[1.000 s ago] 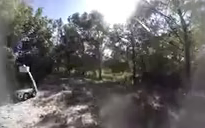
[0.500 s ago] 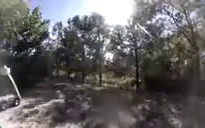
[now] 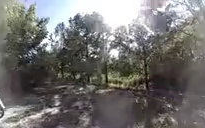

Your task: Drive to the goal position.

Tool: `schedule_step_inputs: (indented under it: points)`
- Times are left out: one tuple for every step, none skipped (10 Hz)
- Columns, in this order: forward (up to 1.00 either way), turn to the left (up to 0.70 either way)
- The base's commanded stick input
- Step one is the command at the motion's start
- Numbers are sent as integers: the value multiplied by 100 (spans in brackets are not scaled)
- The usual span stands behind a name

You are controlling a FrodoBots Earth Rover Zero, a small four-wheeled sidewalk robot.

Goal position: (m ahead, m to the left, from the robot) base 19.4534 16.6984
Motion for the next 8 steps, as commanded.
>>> schedule_step_inputs:
  points:
    - [85,0]
    - [85,0]
    - [85,0]
    - [85,0]
    - [85,0]
    - [85,13]
    - [85,34]
    - [85,34]
